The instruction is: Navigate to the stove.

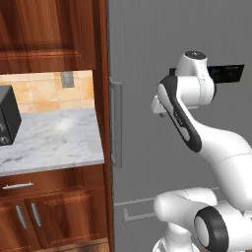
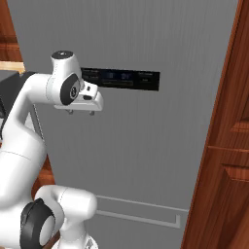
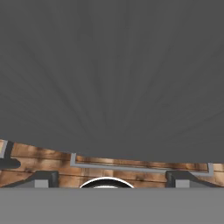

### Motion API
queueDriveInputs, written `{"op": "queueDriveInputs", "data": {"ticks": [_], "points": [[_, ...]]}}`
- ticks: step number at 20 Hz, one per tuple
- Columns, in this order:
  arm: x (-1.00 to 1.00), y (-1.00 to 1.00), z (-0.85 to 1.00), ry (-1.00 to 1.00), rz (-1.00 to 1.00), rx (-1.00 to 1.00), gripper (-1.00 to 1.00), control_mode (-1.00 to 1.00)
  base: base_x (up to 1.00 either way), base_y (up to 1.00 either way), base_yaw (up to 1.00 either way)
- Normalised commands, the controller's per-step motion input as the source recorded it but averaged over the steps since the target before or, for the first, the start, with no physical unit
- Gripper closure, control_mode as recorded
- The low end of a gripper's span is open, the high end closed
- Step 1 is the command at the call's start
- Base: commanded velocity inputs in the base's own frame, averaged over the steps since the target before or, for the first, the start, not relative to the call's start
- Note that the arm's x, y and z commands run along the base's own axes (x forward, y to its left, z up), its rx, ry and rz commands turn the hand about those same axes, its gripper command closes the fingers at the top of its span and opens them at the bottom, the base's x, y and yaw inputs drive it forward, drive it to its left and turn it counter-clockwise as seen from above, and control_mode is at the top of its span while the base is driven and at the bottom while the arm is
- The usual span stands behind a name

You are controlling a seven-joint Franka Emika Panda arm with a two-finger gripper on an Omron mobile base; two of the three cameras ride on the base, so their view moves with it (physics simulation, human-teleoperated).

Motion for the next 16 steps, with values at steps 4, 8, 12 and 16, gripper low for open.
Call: {"op": "queueDriveInputs", "data": {"ticks": [4,8,12,16], "points": [[0.00,0.00,0.00,0.00,0.00,0.00,-1.00,1.00,-0.39,0.00,0.00],[0.00,0.00,0.00,0.00,0.00,0.00,-1.00,1.00,-0.31,0.00,0.00],[0.00,0.00,0.00,0.00,0.00,0.00,-1.00,1.00,-0.01,0.00,0.00],[0.00,0.00,0.00,0.00,0.00,0.00,-1.00,1.00,-0.01,0.16,0.12]]}}
